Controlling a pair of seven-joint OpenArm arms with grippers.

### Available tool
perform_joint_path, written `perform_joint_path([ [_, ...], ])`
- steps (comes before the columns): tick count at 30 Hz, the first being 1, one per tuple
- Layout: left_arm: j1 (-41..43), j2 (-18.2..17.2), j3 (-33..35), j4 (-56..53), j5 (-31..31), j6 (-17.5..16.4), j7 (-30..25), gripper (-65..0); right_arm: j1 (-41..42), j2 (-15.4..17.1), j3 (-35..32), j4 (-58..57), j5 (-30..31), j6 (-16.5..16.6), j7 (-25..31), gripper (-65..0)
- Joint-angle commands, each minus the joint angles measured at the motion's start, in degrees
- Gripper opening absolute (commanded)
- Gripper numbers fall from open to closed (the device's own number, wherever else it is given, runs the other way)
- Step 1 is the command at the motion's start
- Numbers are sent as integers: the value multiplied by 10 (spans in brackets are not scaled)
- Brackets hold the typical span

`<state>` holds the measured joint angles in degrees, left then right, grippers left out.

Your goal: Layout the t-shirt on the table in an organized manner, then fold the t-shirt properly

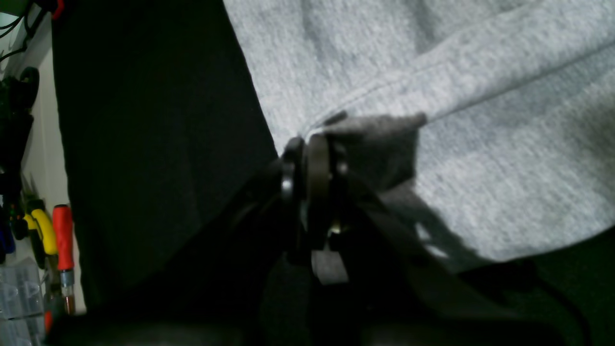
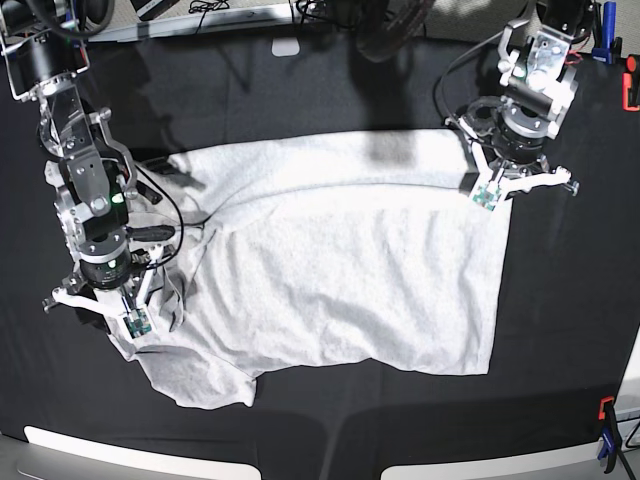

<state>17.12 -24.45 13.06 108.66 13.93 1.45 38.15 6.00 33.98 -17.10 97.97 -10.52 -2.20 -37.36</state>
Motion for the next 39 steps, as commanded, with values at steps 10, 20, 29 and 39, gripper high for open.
perform_joint_path([
  [10, -13, -3, -3, 8, 57, 7, -125, -430, 13, 8, 6, 7, -10, -8, -17, -363],
  [20, -70, -3, -3, -20, 35, 7, -14, -430, 13, 8, 6, 7, -10, -8, -38, -364],
  [29, -11, -3, -3, 132, -99, 6, 38, -430, 13, 8, 6, 7, -10, -8, -37, -364],
  [39, -5, 35, -3, -3, -202, 4, 39, -430, 13, 8, 6, 7, 20, -8, -38, -364],
])
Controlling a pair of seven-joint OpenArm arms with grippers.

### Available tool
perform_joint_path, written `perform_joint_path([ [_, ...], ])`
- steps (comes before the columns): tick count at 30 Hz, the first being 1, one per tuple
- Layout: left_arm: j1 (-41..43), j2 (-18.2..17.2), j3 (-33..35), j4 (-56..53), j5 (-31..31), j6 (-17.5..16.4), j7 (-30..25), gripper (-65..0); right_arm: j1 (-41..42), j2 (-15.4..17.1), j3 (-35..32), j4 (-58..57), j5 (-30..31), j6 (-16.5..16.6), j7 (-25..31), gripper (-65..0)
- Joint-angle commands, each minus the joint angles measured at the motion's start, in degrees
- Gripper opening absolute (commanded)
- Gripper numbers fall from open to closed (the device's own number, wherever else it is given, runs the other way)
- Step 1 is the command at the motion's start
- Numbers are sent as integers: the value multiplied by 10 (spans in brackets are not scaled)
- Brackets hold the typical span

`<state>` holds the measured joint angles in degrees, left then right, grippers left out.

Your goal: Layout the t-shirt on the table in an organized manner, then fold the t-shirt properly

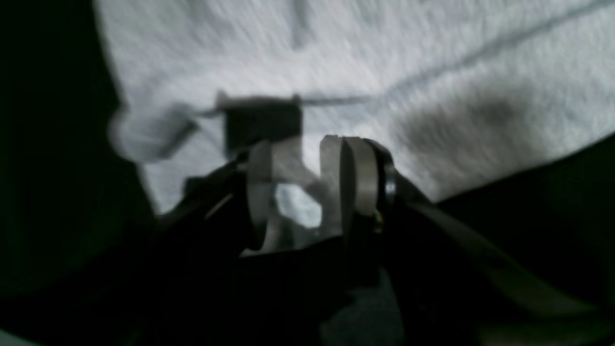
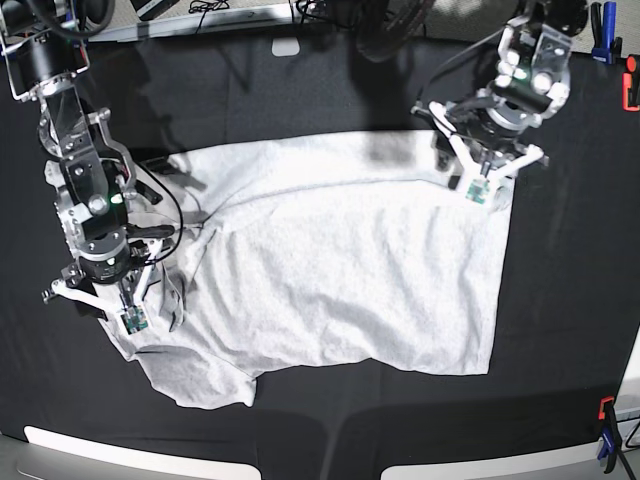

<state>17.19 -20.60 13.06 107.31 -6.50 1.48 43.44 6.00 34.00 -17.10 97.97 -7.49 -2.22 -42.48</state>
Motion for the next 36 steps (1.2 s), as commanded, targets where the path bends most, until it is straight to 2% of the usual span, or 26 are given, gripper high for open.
perform_joint_path([
  [1, -10, 0, -3, -2, 2, 4, -17, -430, 13, 8, 6, 7, -10, -8, 13, -364],
  [10, -96, 9, -3, -90, 5, 4, -37, -430, 13, 8, 6, 7, -10, -8, 13, -364],
  [14, -144, 9, -3, -189, 12, 4, -44, -430, 13, 8, 6, 7, -10, -8, 12, -364],
  [19, -196, 9, -3, -318, 49, 4, -42, -430, 13, 8, 6, 7, -10, -8, 11, -364],
  [23, -208, 9, -3, -321, 49, 4, -11, -430, 13, 8, 6, 7, 16, -7, 10, -364],
  [27, -203, 9, -3, -317, 50, 4, -7, -430, 10, 8, 6, 7, 67, 28, -16, -364],
  [33, -197, 9, -3, -312, 50, 4, 7, -430, -18, 11, 6, 7, 55, 29, -15, -364],
  [36, -197, 9, -3, -275, 66, 4, 8, -430, -26, 11, 6, 8, 45, 30, -10, -364],
])
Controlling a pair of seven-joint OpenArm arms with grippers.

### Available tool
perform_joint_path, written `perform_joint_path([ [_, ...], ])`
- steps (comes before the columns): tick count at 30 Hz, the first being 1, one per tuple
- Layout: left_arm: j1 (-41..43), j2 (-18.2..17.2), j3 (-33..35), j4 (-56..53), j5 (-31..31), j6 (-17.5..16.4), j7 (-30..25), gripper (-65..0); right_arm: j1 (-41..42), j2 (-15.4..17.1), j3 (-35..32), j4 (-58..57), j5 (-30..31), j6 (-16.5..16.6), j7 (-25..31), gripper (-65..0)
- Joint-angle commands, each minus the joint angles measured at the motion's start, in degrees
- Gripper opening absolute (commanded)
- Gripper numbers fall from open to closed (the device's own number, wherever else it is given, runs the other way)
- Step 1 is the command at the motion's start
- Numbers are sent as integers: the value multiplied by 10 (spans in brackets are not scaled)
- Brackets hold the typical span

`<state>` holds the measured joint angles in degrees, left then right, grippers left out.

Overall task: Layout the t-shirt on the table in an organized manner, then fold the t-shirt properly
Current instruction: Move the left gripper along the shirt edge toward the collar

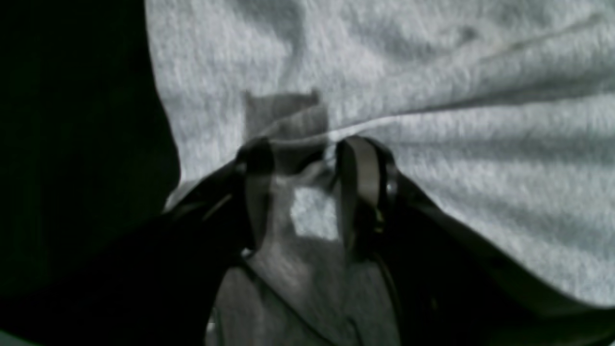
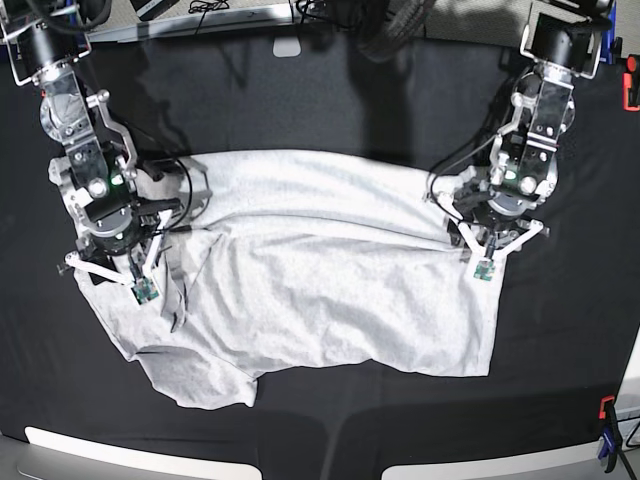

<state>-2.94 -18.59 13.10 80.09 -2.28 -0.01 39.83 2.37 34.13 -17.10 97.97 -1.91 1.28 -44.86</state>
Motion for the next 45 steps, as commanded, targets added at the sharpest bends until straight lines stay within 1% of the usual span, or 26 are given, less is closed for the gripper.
perform_joint_path([
  [1, 4, -11, -3, 14, 28, 19, 48, -430, 11, 10, 6, 8, -11, -5, 13, -364],
  [6, 4, -11, -3, 118, 36, 19, 80, -430, 11, 10, 6, 8, -11, -5, 9, -364],
  [10, 4, -15, -3, 184, 40, 17, 130, -430, 11, 10, 6, 8, -11, -1, 2, -364],
  [11, 4, -18, -3, 195, 40, 4, 147, -430, 10, 10, 6, 8, -11, 0, 0, -364],
  [13, 9, -25, -3, 208, 32, -45, 181, -430, 8, 10, 6, 8, -11, 5, -2, -364],
  [15, 22, -25, -3, 212, 18, -111, 224, -430, 3, 10, 6, 9, -19, 14, -2, -364],
  [16, 31, -26, -3, 212, -3, -143, 237, -430, -1, 10, 6, 11, -28, 18, -2, -364],
  [18, 55, -30, -2, 212, -49, -182, 229, -430, -12, 10, 6, 15, -54, 17, -2, -364],
  [20, 80, -32, -2, 213, -69, -203, 211, -430, -25, 10, 6, 21, -78, 17, -2, -364],
  [22, 105, -32, -1, 224, -68, -207, 190, -430, -38, 10, 6, 23, -99, 17, -2, -364],
  [24, 129, -32, -1, 245, -52, -206, 166, -430, -47, 10, 6, 23, -107, 17, -2, -364],
  [27, 164, -32, -1, 290, -7, -206, 132, -430, -56, 9, 6, 23, -111, 17, -2, -364],
  [29, 181, -34, -2, 322, 29, -205, 126, -430, -59, 10, 6, 23, -112, 17, -2, -364],
  [30, 187, -36, -2, 339, 41, -199, 124, -430, -61, 10, 6, 23, -113, 17, -2, -364],
  [31, 192, -40, -2, 354, 53, -187, 121, -430, -61, 9, 6, 23, -113, 17, -2, -364],
  [33, 202, -51, -2, 371, 69, -176, 108, -430, -63, 10, 6, 23, -114, 17, -2, -364],
  [35, 210, -64, -2, 369, 82, -176, 95, -430, -63, 10, 6, 23, -114, 17, -2, -364],
  [41, 231, -103, -2, 364, 83, -176, 83, -428, -62, 10, 6, 23, -114, 17, 5, -364],
  [42, 230, -108, -2, 364, 89, -176, 77, -422, -62, 9, 6, 23, -114, 17, 6, -364],
  [45, 229, -116, -2, 359, 134, -175, 42, -377, -63, 10, 6, 23, -114, 17, 6, -364],
])
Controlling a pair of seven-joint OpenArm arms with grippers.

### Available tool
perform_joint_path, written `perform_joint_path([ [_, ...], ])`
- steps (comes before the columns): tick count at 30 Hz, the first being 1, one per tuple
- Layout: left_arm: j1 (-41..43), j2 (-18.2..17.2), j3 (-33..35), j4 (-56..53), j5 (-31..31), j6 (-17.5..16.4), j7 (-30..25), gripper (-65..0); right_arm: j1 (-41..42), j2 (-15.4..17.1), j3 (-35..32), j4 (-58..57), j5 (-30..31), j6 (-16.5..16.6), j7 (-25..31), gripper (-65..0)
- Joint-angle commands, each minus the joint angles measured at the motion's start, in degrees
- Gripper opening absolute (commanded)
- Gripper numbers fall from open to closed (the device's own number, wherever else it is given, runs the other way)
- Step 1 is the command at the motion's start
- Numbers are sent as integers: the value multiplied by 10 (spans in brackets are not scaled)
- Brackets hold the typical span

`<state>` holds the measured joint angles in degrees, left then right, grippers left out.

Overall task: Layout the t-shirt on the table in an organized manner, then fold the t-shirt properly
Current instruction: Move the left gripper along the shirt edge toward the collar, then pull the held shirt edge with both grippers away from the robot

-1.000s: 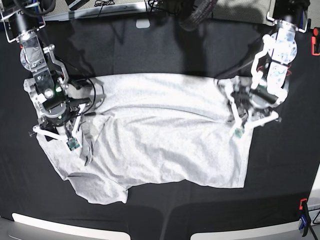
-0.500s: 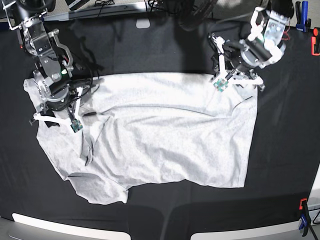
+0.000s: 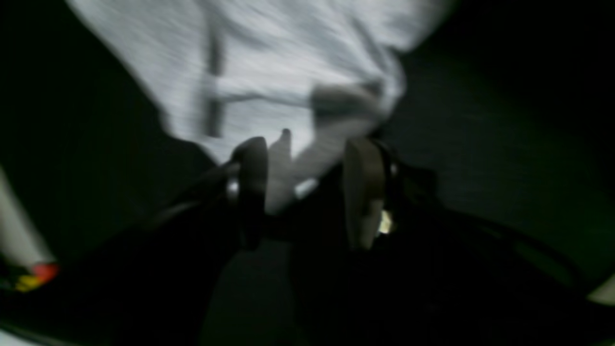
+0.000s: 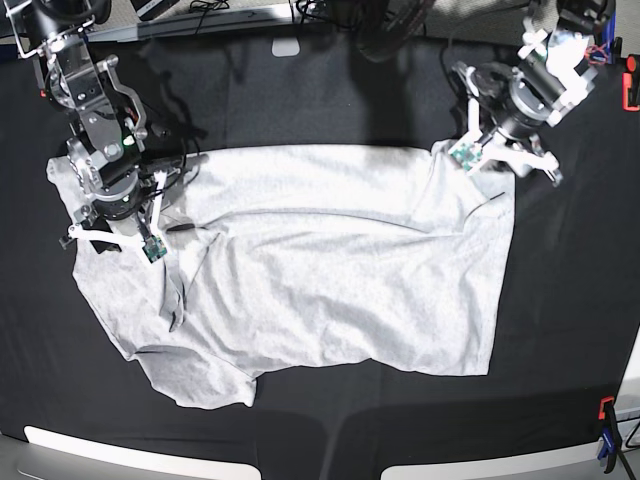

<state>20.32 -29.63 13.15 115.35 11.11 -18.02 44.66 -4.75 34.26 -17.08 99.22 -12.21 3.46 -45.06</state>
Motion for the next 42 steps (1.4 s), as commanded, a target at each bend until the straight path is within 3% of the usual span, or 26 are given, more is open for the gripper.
perform_joint_path([
  [1, -3, -9, -2, -1, 0, 5, -17, -362, 9, 8, 6, 11, -11, -5, 8, -364],
  [5, -3, -9, -2, -54, 1, 1, -28, -340, 9, 8, 6, 11, -11, -5, 9, -364],
  [7, -3, -9, -2, -82, 20, -18, -31, -340, 9, 8, 6, 11, -11, -5, 9, -364],
  [11, -3, -9, -2, -116, 90, -21, -117, -340, 9, 8, 6, 11, -11, -5, 13, -364],
  [13, -6, -9, -2, -129, 94, -21, -142, -340, 9, 8, 6, 11, -11, -5, 13, -364],
  [19, -18, -9, -2, -183, 105, -20, -143, -344, 7, 8, 6, 11, -11, -3, 13, -364],
  [23, -19, -9, -2, -186, 105, -19, -143, -453, -1, 8, 6, 11, -11, 42, 13, -364],
  [27, -19, -9, -2, -186, 103, -19, -141, -650, -13, 9, 6, 11, -11, 54, 13, -364],
  [31, -19, -9, -2, -186, 99, -17, -112, -650, -36, 10, 6, 11, -11, 104, 12, -364],
  [34, -19, -9, -2, -186, 98, -17, -97, -650, -59, 32, 6, 12, -12, 116, 12, -364],
  [38, -19, -8, -2, -186, 98, -5, -97, -650, -94, 85, 6, 12, -13, 115, 13, -364],
  [42, -19, -9, -2, -186, 85, 3, -97, -650, -135, 130, 6, 27, -13, 97, 11, -364],
])
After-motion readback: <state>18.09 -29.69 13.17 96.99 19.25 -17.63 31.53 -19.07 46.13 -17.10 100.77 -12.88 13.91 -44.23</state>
